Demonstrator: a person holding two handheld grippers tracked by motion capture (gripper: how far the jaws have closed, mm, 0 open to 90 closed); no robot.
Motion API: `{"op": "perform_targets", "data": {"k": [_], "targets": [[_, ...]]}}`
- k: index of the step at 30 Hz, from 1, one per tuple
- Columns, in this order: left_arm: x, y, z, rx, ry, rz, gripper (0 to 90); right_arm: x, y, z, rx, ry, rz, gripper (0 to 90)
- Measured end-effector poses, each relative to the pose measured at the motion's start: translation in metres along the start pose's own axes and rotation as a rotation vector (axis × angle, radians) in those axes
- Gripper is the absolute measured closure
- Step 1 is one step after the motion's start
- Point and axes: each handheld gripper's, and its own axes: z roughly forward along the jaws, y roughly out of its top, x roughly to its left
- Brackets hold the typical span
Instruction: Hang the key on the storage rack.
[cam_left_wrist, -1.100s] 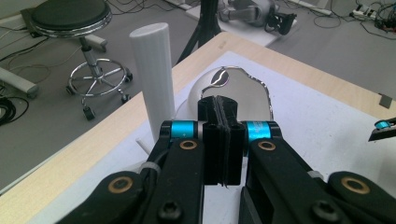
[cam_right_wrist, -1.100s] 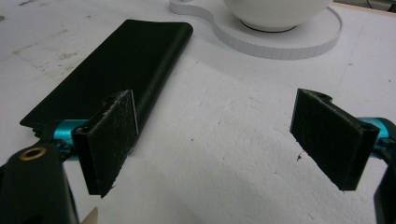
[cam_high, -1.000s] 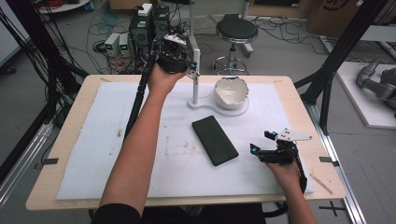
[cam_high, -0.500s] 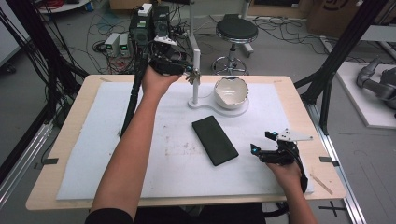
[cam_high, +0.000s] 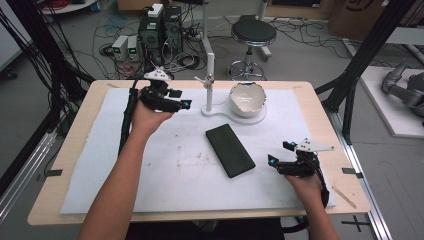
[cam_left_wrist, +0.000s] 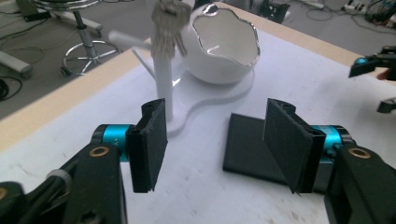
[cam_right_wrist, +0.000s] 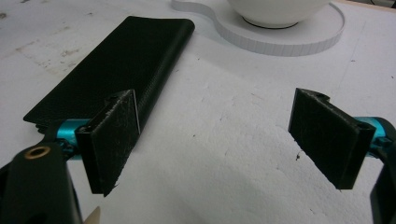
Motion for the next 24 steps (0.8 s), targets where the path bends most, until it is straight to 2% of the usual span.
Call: {"op": "perform_targets", "data": {"k": [1,2,4,5,6,7,8,10,11,15,17,19,20,24], "targets": [[-0.001,-0.014,-0.005,-0.011,-0.006,-0.020,36.8,0.000,0.000,0.000,0.003,0.002,0.001,16.7],[-0.001,-0.014,-0.005,-0.011,-0.006,-0.020,34.6,0.001,-0.001,0.000,0.003,0.001,0.001,16.7],[-0.002,-0.028,-0.009,-0.004,0.005,-0.022,32.9,0.001,-0.001,0.001,0.007,0.000,-0.002,16.7],[-0.004,-0.038,-0.012,-0.009,0.010,-0.021,29.5,0.001,-0.002,0.001,0.006,0.000,-0.004,16.7],[-0.004,-0.041,-0.014,-0.009,0.011,-0.024,29.0,0.001,-0.002,0.001,0.005,0.000,-0.001,16.6],[-0.005,-0.055,-0.017,-0.025,0.020,-0.035,28.4,0.001,-0.002,0.001,0.005,-0.004,0.001,16.6],[-0.005,-0.055,-0.017,-0.025,0.020,-0.035,27.0,0.001,-0.002,0.001,0.005,-0.004,0.001,16.6],[-0.006,-0.068,-0.021,-0.037,0.015,-0.064,25.1,0.001,-0.002,0.000,-0.006,-0.018,0.003,16.6],[-0.007,-0.074,-0.022,-0.037,0.014,-0.067,20.2,0.001,-0.002,0.000,-0.009,-0.019,0.011,16.6],[-0.012,-0.095,-0.029,-0.058,0.007,-0.057,16.7,0.002,-0.002,0.003,-0.005,-0.015,0.012,16.6],[-0.013,-0.098,-0.031,-0.064,0.004,-0.054,15.6,0.003,-0.002,0.005,-0.001,-0.012,0.011,16.6],[-0.019,-0.109,-0.034,-0.080,-0.013,-0.042,14.9,0.003,-0.001,0.006,-0.004,-0.013,0.008,16.6],[-0.019,-0.109,-0.034,-0.080,-0.013,-0.042,14.9,0.003,-0.001,0.006,-0.004,-0.013,0.008,16.6],[-0.022,-0.128,-0.033,-0.061,-0.048,-0.046,14.9,0.001,-0.002,0.005,0.003,-0.012,0.020,16.6]]}}
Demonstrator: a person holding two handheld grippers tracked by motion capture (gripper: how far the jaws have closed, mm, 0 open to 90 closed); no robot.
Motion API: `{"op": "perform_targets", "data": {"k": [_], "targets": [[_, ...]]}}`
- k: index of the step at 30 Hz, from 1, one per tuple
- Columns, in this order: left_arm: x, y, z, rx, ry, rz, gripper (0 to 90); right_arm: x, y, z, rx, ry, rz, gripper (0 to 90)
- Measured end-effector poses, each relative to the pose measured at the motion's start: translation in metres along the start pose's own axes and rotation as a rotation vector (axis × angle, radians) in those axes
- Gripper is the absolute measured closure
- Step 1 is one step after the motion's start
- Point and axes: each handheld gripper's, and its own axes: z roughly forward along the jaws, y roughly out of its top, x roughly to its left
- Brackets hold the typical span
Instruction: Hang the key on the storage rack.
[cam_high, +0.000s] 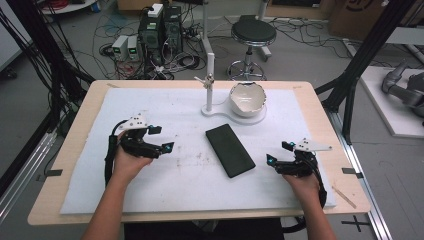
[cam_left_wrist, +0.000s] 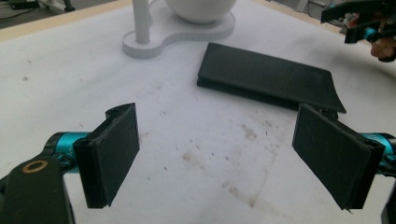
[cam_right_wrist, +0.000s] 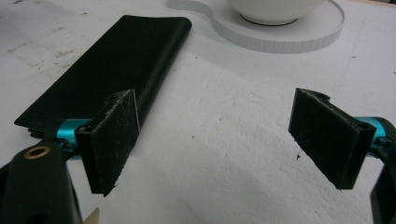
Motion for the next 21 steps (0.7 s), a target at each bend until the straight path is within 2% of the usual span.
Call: {"op": "perform_targets", "data": {"k": [8,15,21], "targets": [[0.009,-0.023,0.002,-0.008,-0.008,-0.034,8.8,-0.005,-0.002,-0.001,0.003,-0.006,0.012,16.6],[0.009,-0.023,0.003,0.016,0.024,-0.016,8.3,-0.006,-0.002,-0.002,0.008,0.003,0.012,16.6],[0.011,-0.024,0.004,0.018,0.036,-0.031,8.3,-0.007,-0.001,0.000,0.025,0.016,0.021,16.6]]}}
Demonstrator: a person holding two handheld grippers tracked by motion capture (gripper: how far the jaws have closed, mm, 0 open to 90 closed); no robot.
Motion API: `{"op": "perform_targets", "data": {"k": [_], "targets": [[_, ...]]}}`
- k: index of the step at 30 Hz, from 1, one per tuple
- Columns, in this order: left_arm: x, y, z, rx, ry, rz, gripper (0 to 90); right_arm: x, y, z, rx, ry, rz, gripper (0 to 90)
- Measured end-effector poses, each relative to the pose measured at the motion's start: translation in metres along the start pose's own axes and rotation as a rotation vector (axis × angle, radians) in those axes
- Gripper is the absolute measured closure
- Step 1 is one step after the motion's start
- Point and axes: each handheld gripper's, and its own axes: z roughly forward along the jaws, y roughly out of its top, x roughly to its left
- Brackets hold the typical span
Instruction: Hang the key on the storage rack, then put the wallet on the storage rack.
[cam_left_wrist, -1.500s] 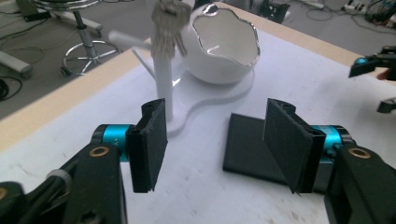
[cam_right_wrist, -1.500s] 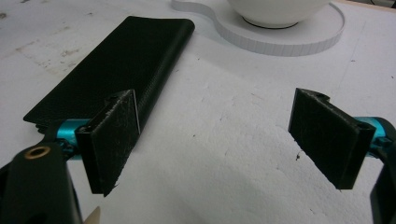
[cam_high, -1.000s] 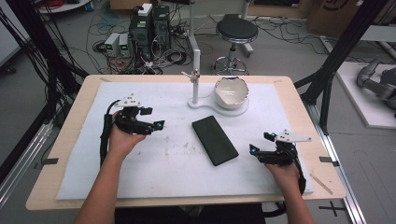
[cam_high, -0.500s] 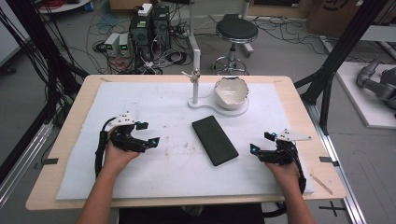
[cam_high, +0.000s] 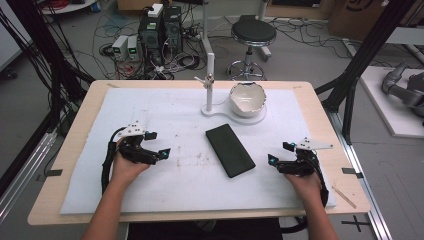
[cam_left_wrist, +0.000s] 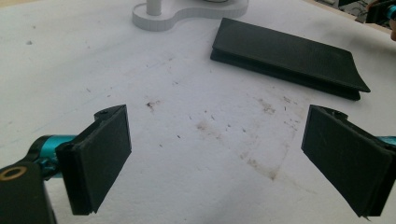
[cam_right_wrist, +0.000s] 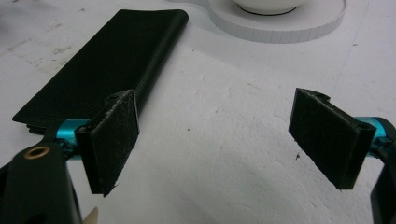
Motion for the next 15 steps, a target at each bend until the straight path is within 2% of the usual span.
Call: {"op": "perform_targets", "data": {"k": [5,7,8,10,15], "targets": [[0.002,0.000,-0.001,0.004,0.002,-0.009,8.3,0.003,0.002,0.000,-0.003,0.003,-0.004,16.6],[0.002,0.000,-0.001,0.004,0.002,-0.010,8.3,0.004,0.003,0.001,-0.004,0.014,-0.002,16.5],[0.002,0.000,-0.002,0.003,0.001,-0.010,8.3,0.006,0.005,0.004,-0.008,0.038,0.008,16.5],[0.002,0.001,-0.002,0.002,0.003,-0.009,8.3,0.008,0.006,0.005,-0.006,0.043,0.007,16.5],[-0.003,0.002,-0.006,0.037,0.028,0.025,8.3,0.014,0.013,0.014,0.002,0.067,-0.019,16.5]]}}
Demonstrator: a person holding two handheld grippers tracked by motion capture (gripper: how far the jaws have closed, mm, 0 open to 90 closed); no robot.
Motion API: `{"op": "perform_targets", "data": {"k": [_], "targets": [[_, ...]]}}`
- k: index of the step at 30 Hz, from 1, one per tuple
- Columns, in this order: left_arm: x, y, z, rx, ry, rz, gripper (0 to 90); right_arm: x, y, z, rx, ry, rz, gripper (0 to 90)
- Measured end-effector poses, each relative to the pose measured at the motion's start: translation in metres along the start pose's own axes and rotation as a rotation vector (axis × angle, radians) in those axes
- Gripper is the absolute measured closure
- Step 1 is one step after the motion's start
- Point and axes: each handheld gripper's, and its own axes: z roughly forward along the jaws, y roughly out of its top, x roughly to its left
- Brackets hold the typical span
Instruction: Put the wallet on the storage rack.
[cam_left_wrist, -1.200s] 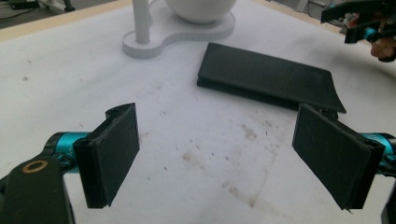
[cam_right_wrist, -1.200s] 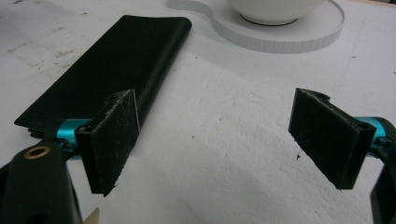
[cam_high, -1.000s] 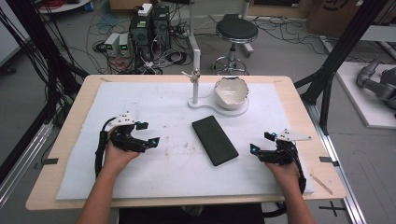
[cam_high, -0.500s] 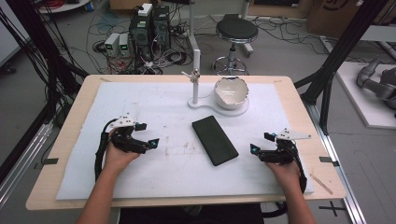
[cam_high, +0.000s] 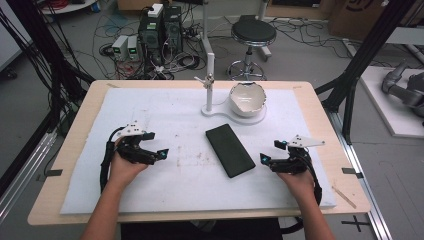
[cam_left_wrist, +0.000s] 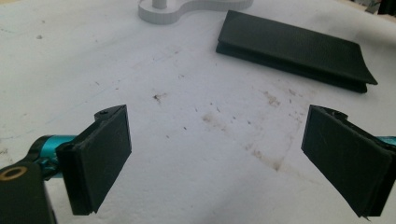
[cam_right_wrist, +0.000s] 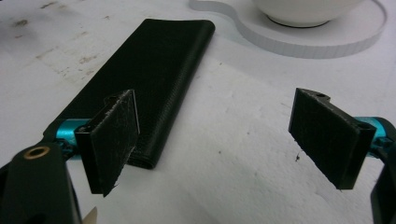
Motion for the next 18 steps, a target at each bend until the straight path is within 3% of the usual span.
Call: {"op": "perform_targets", "data": {"k": [4,10,13,18], "targets": [[-0.004,0.000,-0.002,0.015,0.011,0.023,8.3,0.004,0.001,0.011,0.050,0.029,-0.005,16.5],[-0.006,-0.001,0.002,0.025,0.005,0.021,8.3,0.013,0.002,0.023,0.095,0.048,-0.029,16.6],[-0.005,-0.001,0.002,0.027,-0.002,0.017,8.3,0.014,0.001,0.035,0.156,0.054,-0.001,16.6],[-0.004,-0.002,0.000,0.020,0.000,0.014,8.3,0.014,0.001,0.045,0.207,0.096,0.034,16.7]]}}
